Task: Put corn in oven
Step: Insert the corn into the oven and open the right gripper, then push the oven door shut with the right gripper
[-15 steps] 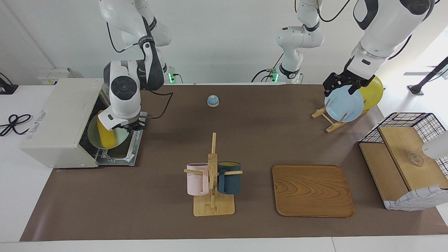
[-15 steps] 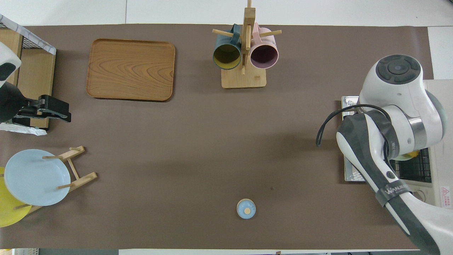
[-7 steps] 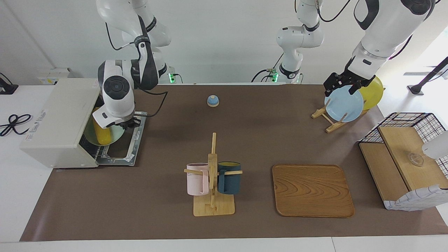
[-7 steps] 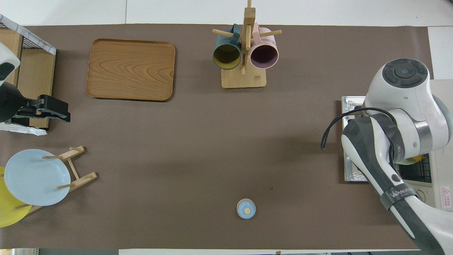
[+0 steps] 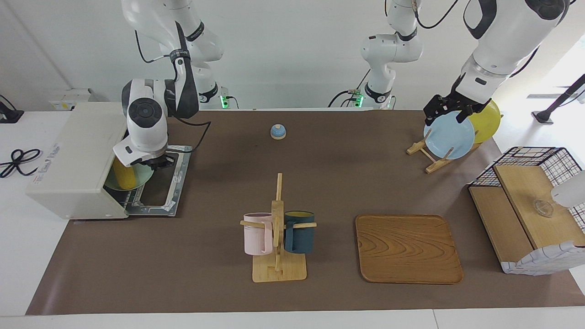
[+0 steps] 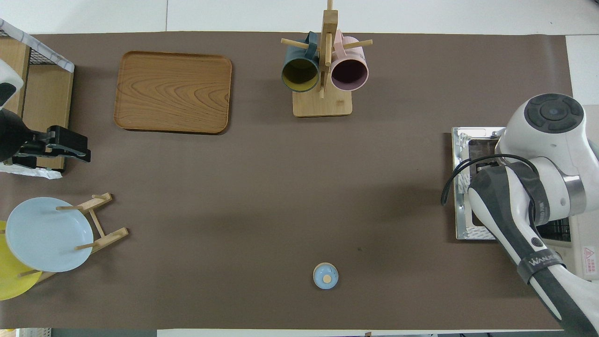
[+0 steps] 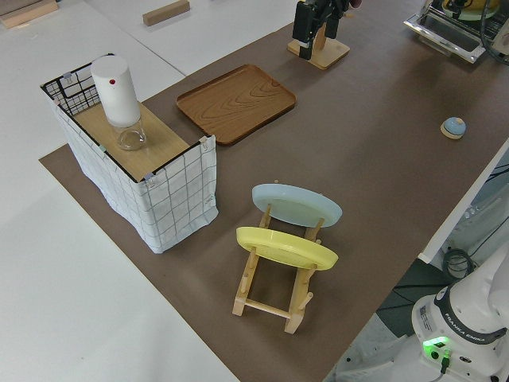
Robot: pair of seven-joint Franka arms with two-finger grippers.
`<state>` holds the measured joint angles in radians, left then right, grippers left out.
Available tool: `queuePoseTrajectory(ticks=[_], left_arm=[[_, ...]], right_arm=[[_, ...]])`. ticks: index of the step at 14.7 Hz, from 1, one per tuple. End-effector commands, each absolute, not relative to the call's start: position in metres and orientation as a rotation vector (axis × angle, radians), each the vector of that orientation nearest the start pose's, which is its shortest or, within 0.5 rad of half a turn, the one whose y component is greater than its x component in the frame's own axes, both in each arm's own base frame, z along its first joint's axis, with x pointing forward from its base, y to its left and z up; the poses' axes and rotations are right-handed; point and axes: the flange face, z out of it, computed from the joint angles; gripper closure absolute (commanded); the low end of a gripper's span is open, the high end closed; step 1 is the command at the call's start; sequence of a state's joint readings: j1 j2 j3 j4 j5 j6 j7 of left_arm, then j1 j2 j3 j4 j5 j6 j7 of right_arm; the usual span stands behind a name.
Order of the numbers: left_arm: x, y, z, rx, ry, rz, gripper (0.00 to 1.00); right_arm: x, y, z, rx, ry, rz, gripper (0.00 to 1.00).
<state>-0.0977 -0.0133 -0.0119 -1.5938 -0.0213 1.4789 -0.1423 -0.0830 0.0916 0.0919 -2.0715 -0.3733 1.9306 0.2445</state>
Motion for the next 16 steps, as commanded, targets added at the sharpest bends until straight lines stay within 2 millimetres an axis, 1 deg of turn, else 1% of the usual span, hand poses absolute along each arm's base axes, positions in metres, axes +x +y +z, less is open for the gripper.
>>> queuePoseTrajectory(ticks=[1,3,4,5,6,7,8,10,11,12,14,16], left_arm=[[0.532,-0.059,0.618,-3.15,-0.058,0.176,0.0],[0.532,-0.058,0.618,-3.15,-0.06,0.176,0.0],[0.533,-0.058,0.618,-3.149,-0.063,0.178,0.0],[0.533,-0.058,0.618,-3.149,-0.063,0.178,0.0],[0.533,-0.058,0.618,-3.149,-0.063,0.178,0.0],[0.533,-0.058,0.618,-3.149,-0.063,0.178,0.0],[0.533,-0.058,0.618,-3.149,-0.063,0.178,0.0],[0.533,-0.058,0.618,-3.149,-0.063,0.178,0.0],[0.533,-0.058,0.618,-3.149,-0.063,0.178,0.0],[0.533,-0.058,0.618,-3.149,-0.063,0.178,0.0],[0.533,-0.058,0.618,-3.149,-0.063,0.178,0.0],[0.532,-0.058,0.618,-3.15,-0.063,0.176,0.0]], right_arm=[[0.532,-0.031,0.373,-3.482,0.057,0.319,1.0],[0.532,-0.044,0.372,-3.474,0.035,0.324,1.0],[0.532,-0.054,0.37,-3.467,0.012,0.312,1.0],[0.531,-0.059,0.366,-3.462,-0.005,0.303,1.0],[0.528,-0.064,0.363,-3.458,0.002,0.297,0.99],[0.527,-0.066,0.36,-3.457,0.008,0.292,0.93],[0.527,-0.066,0.36,-3.456,0.018,0.291,0.89],[0.527,-0.063,0.36,-3.449,0.034,0.287,0.86],[0.528,-0.062,0.36,-3.447,0.034,0.284,0.8],[0.53,-0.059,0.362,-3.446,0.023,0.272,0.72],[0.535,-0.056,0.366,-3.426,0.042,0.26,0.71],[0.541,-0.048,0.372,-3.403,0.055,0.254,0.71]])
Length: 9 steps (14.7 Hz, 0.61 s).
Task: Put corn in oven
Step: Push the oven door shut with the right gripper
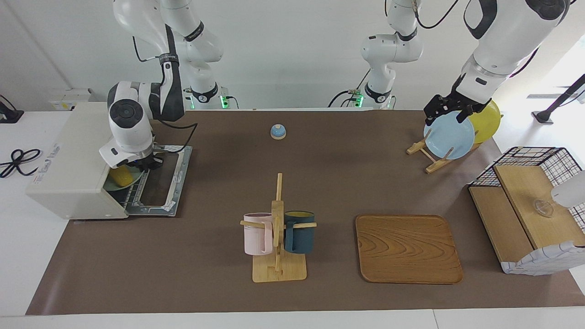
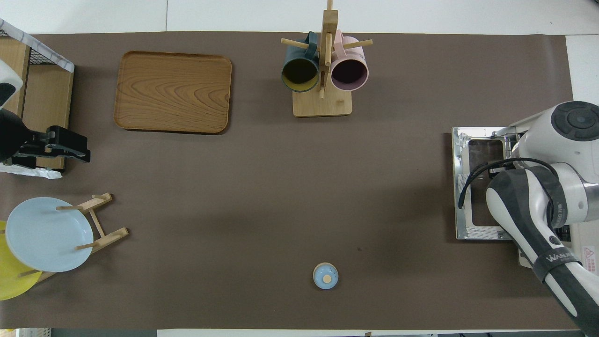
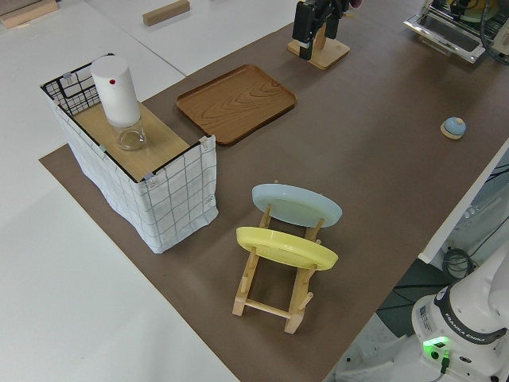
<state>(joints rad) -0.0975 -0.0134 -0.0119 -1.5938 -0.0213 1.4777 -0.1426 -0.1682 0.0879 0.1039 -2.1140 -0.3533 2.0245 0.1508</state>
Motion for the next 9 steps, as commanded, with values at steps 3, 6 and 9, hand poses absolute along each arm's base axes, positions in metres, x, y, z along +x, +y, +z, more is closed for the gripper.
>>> queuePoseTrajectory(ticks=[3,6,9], left_arm=[[0.532,-0.058,0.618,-3.15,-0.063,0.176,0.0],[0.533,-0.058,0.618,-3.149,-0.063,0.178,0.0],[0.533,-0.058,0.618,-3.149,-0.063,0.178,0.0]], right_arm=[[0.545,-0.028,0.38,-3.389,0.062,0.284,0.72],[0.547,-0.001,0.377,-3.345,0.163,0.253,0.77],[0.545,0.012,0.376,-3.348,0.173,0.254,0.75]])
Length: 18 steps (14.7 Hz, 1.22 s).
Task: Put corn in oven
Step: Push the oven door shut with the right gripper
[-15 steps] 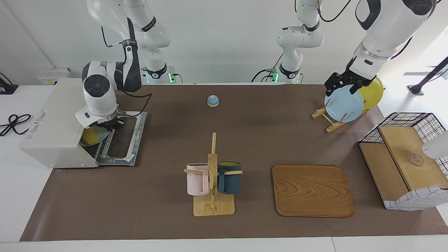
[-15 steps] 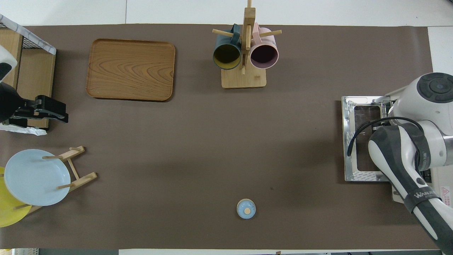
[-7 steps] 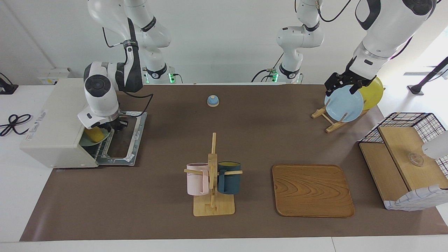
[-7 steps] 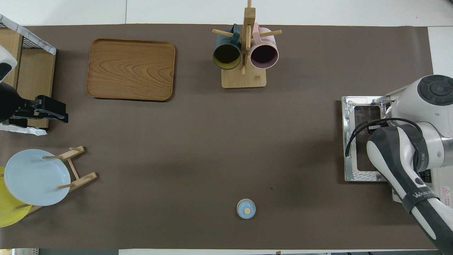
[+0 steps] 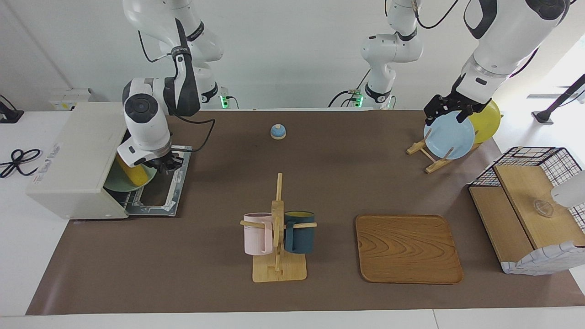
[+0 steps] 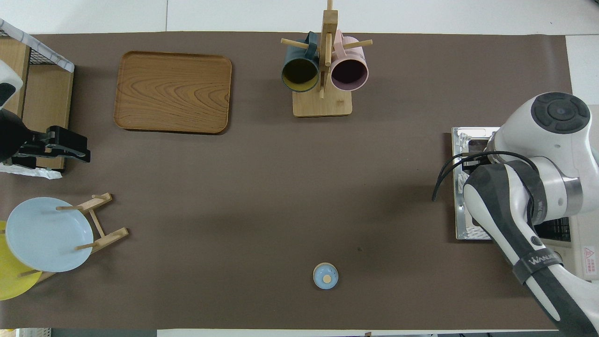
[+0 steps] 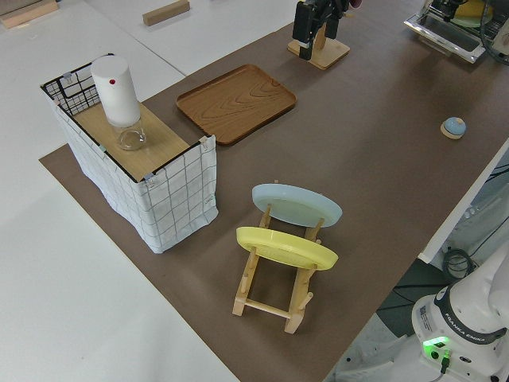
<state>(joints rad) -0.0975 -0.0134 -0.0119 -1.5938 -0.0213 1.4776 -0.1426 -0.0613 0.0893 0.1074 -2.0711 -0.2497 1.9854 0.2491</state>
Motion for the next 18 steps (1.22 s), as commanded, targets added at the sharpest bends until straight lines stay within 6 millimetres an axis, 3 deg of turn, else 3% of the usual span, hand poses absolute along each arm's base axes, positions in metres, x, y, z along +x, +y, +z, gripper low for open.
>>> queuePoseTrajectory(ticks=[1,3,5,8,18], left_arm=[[0.532,-0.058,0.618,-3.15,-0.063,0.176,0.0],[0.533,-0.058,0.618,-3.149,-0.063,0.178,0.0],[0.533,-0.058,0.618,-3.149,-0.063,0.178,0.0],[0.532,-0.058,0.618,-3.15,-0.063,0.176,0.0],[0.532,-0.058,0.618,-3.15,-0.063,0.176,0.0]], right_arm=[[0.545,0.014,0.376,-3.346,0.172,0.251,0.76],[0.541,0.019,0.367,-3.3,0.201,0.239,1.0],[0.532,0.041,0.346,-3.269,0.159,0.162,1.0],[0.52,0.055,0.319,-3.26,0.241,0.145,1.0],[0.509,0.038,0.297,-3.263,0.264,0.171,1.0]])
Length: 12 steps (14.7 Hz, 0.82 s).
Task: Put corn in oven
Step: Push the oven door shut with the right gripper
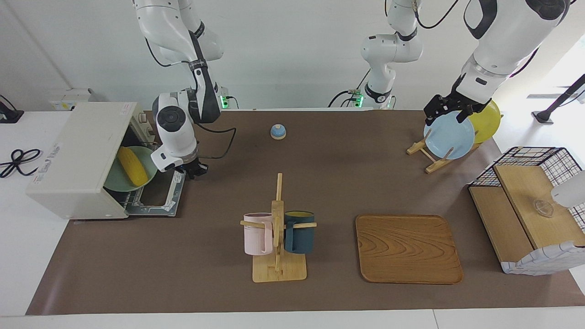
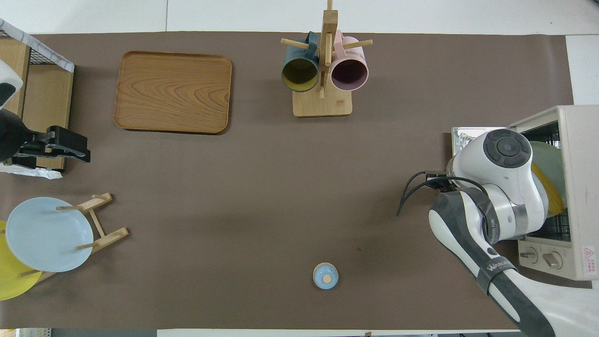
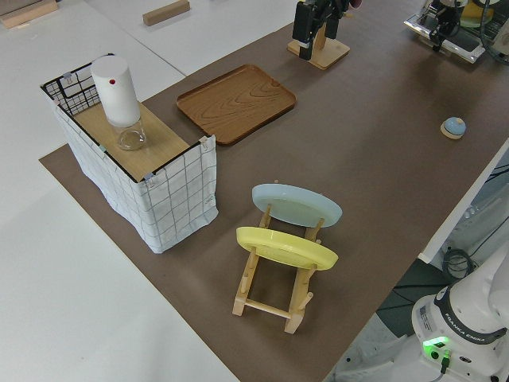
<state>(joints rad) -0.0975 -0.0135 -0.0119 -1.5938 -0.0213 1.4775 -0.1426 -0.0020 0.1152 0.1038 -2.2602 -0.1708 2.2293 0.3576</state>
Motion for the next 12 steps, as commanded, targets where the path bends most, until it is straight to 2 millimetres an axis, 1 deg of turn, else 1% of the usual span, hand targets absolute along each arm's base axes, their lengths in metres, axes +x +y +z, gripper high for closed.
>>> queuePoseTrajectory(ticks=[1,3,6,7,9,12], left_arm=[[0.533,-0.058,0.618,-3.149,-0.063,0.178,0.0],[0.533,-0.058,0.618,-3.149,-0.063,0.178,0.0],[0.533,-0.058,0.618,-3.149,-0.063,0.178,0.0],[0.532,-0.058,0.618,-3.15,-0.063,0.176,0.0],[0.533,-0.058,0.618,-3.149,-0.063,0.178,0.0],[0.533,-0.058,0.618,-3.149,-0.063,0.178,0.0]], right_arm=[[0.509,0.036,0.297,-3.265,0.268,0.176,1.0],[0.509,0.036,0.298,-3.275,0.255,0.183,1.0],[0.508,0.029,0.299,-3.37,0.154,0.206,1.0],[0.51,0.028,0.304,-3.391,0.139,0.223,1.0],[0.52,0.024,0.324,-3.476,0.075,0.251,1.0],[0.534,0.017,0.365,-3.554,-0.027,0.284,1.0]])
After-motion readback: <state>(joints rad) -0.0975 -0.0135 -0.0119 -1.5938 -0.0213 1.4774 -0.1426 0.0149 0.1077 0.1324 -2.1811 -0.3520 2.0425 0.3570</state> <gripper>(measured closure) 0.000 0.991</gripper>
